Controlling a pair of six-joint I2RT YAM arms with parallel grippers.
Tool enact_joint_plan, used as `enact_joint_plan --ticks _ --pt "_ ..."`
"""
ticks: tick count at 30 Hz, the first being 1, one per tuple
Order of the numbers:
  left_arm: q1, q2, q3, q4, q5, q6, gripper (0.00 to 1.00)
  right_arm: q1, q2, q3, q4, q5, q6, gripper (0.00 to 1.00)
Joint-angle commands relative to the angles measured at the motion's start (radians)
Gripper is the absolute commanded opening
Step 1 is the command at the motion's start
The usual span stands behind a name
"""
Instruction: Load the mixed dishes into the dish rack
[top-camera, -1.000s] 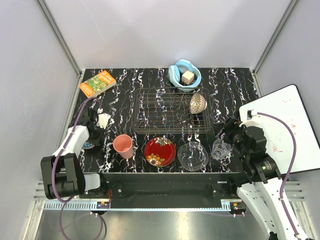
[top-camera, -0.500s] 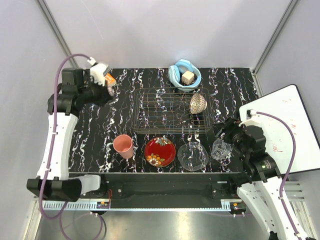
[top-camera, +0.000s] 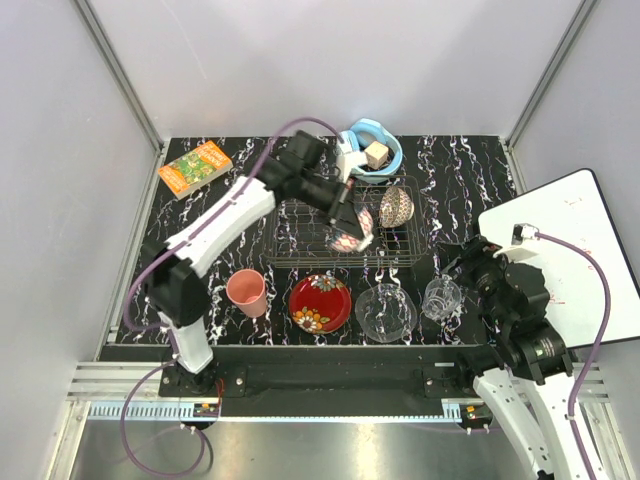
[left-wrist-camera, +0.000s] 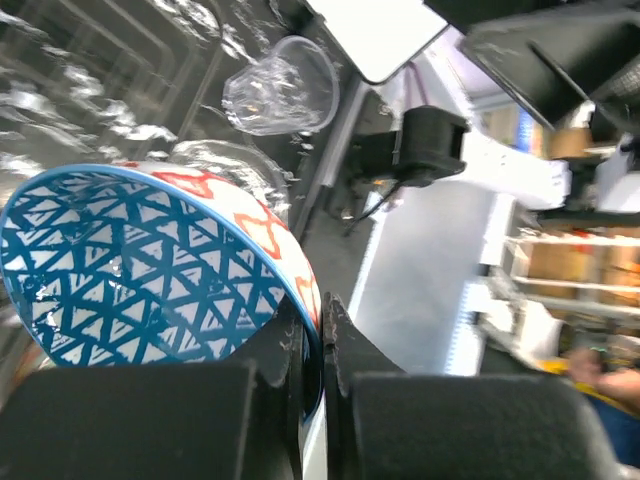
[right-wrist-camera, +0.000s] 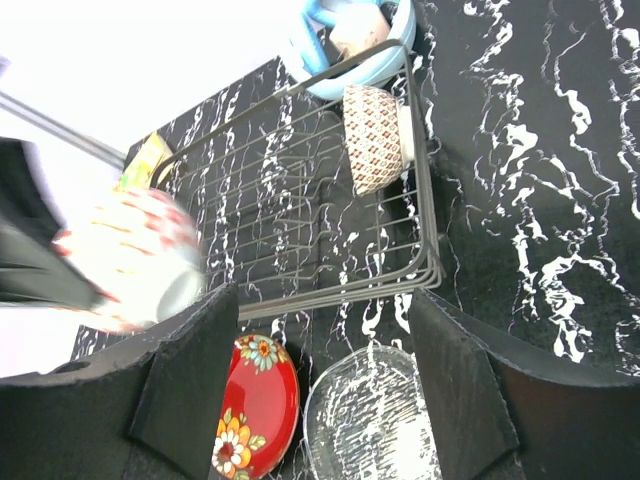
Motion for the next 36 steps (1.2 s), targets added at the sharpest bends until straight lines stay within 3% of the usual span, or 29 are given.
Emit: enact_joint_plan --ticks 1,3,5,9,12,15,26,31,36 --pt "-0.083 0.078 0.110 0.217 0.142 -0.215 0.00 0.006 -0.017 0.038 -0.026 0.067 -0.015 0.77" --pt "-0.088 0.110 0.091 0.327 0.148 -0.342 0.00 0.006 -0.022 0.037 -0.030 0.080 -0.009 0.77" --pt "-0.083 0.122 0.025 0.583 0.145 -0.479 0.00 0.007 -0.020 0.035 -0.036 0.090 -0.003 0.77" --pt "-0.079 0.173 -0.090 1.023 0.133 -0.900 0.00 0.006 -0.006 0.035 -0.044 0.102 0.007 0.77" --pt "-0.069 0.198 -0.190 1.469 0.075 -1.133 0.00 0.006 0.014 0.032 -0.044 0.103 0.005 0.77" --pt "-0.065 0.242 -0.250 1.669 0.007 -1.300 0.00 0.007 0.034 0.034 -0.044 0.102 0.005 0.77" --pt "-0.073 0.273 -0.362 1.682 -0.088 -1.286 0.00 0.007 0.047 0.012 -0.033 0.088 0.028 0.77" --pt "-0.085 0.284 -0.382 1.558 -0.125 -1.198 0.00 0.007 0.034 0.009 -0.035 0.085 0.034 0.77" --pt "-0.112 0.317 -0.391 1.537 -0.140 -1.161 0.00 0.006 0.006 0.008 -0.035 0.077 0.037 0.77"
